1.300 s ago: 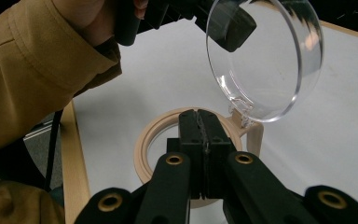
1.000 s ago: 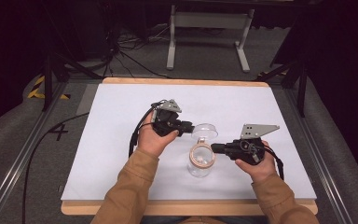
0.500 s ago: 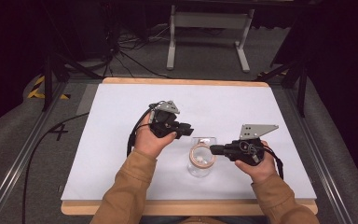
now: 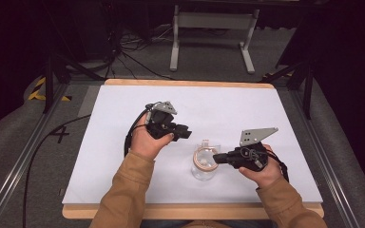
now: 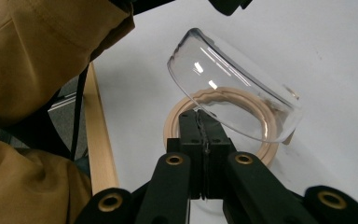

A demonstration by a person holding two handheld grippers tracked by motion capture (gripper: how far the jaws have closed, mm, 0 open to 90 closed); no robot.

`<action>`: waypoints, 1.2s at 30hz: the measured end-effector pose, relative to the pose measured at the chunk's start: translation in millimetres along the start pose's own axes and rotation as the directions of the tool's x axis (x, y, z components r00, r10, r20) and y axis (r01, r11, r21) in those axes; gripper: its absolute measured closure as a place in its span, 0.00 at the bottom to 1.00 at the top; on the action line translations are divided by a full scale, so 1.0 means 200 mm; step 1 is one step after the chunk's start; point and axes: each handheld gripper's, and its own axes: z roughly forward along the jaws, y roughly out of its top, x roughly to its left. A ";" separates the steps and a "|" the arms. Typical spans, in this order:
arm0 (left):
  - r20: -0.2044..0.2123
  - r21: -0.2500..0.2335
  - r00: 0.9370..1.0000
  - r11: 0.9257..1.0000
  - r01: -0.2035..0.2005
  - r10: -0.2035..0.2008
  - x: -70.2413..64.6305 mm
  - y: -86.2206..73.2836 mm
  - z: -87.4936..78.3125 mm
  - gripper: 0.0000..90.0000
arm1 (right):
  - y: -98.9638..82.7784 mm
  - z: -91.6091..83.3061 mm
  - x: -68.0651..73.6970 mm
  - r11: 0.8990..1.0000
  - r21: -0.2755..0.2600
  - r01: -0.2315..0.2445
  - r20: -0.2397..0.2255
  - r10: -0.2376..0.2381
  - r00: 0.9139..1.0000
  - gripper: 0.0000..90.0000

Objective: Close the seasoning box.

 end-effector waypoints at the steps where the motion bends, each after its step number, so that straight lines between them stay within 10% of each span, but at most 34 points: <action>1: -0.002 -0.003 1.000 1.000 0.000 0.000 0.00 0.00 0.00 0.79 | 0.00 0.00 0.00 1.000 0.009 -0.002 -0.001 0.002 1.000 1.00; 36: 0.019 0.077 1.000 0.997 0.007 -0.008 0.01 0.00 0.03 0.79 | -0.03 0.03 0.00 0.970 0.241 -0.043 -0.024 0.050 0.998 1.00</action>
